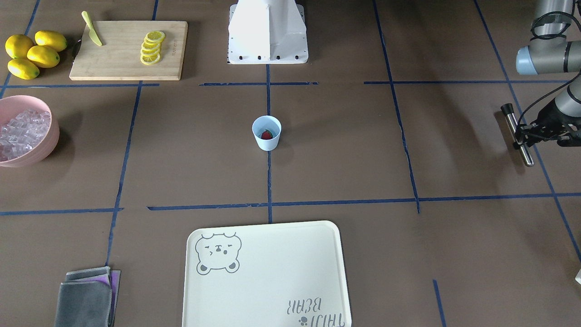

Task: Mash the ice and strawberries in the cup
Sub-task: 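Grasp the steel pestle with the left gripper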

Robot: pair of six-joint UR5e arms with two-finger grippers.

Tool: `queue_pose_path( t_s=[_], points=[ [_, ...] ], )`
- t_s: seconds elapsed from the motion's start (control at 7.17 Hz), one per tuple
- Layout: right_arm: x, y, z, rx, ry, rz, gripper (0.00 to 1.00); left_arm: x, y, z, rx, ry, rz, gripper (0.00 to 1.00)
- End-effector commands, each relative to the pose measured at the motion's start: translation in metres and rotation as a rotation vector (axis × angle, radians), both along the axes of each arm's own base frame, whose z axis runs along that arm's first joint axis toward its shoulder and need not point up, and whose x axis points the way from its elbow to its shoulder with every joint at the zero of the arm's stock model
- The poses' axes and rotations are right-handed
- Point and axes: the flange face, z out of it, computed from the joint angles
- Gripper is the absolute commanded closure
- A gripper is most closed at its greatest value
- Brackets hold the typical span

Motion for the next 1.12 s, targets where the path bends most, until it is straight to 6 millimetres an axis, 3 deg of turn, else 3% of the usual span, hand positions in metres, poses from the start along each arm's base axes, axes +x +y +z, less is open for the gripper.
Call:
queue_pose_path(
  t_s=[0.0,0.14,0.42,0.56,0.84,0.98],
  points=[
    [0.0,0.0,-0.003,0.004,0.0,0.002,0.01,-0.02,-0.007,-0.06,0.093,0.07,-0.033,1.0],
    [0.0,-0.001,-0.003,0.004,0.0,0.0,0.01,-0.031,-0.01,-0.092,0.15,0.095,-0.055,1.0],
    [0.0,-0.001,-0.007,0.016,0.001,0.0,0.01,-0.027,-0.032,-0.181,0.359,0.123,-0.069,1.0],
    [0.0,-0.001,-0.007,0.021,0.001,-0.003,0.01,-0.031,-0.038,-0.21,0.478,0.079,-0.093,1.0],
    [0.001,-0.006,-0.011,0.029,0.003,-0.002,0.01,-0.019,-0.071,-0.302,0.652,0.118,-0.126,1.0],
    [0.001,-0.007,-0.012,0.03,0.003,-0.002,0.01,-0.012,-0.082,-0.331,0.698,0.147,-0.127,1.0]
  ],
)
